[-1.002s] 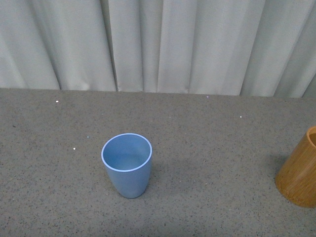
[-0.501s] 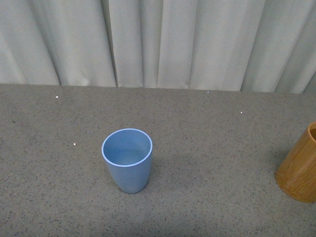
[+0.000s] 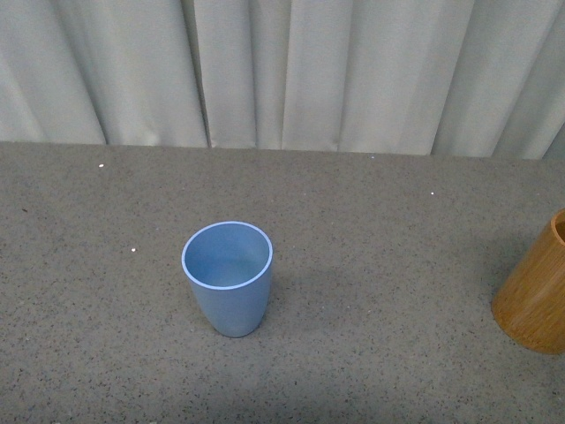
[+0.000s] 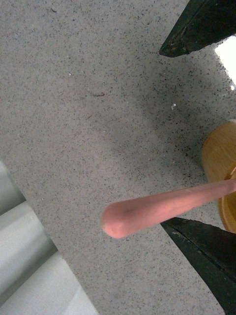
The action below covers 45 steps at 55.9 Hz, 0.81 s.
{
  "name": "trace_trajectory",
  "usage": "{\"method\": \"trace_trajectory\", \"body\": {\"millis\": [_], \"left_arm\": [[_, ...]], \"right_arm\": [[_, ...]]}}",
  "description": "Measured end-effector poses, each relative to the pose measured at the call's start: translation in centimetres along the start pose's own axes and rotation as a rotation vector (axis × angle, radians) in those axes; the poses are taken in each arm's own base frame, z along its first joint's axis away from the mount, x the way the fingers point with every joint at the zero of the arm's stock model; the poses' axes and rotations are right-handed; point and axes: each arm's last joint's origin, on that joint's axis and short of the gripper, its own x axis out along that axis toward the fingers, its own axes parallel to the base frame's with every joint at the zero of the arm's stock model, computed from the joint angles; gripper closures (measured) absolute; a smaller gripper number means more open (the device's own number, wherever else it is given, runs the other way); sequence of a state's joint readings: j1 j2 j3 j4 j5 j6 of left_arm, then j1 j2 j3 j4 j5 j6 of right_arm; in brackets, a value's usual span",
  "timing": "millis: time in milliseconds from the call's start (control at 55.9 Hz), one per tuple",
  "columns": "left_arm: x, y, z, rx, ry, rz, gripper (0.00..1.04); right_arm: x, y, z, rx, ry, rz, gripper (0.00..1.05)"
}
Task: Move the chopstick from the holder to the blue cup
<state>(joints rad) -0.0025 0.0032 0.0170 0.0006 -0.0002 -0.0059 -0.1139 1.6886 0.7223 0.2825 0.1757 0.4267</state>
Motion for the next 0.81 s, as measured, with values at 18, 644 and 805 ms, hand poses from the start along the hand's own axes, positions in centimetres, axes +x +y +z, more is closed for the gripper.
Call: {"method": "trace_trajectory", "body": {"millis": [18, 644, 805], "left_arm": [[0.0, 0.0, 0.0, 0.0, 0.0, 0.0, 0.07], [0.0, 0.0, 0.0, 0.0, 0.0, 0.0, 0.07], [0.0, 0.0, 0.0, 0.0, 0.0, 0.0, 0.07]], "right_arm": [[0.2, 0.1, -0.1, -0.006, 0.002, -0.008, 0.14], [-0.2, 1.1, -0.3, -0.013, -0.028, 0.024, 1.03], [-1.4, 0.7, 0.7, 0.006, -0.07, 0.041, 1.03]]}}
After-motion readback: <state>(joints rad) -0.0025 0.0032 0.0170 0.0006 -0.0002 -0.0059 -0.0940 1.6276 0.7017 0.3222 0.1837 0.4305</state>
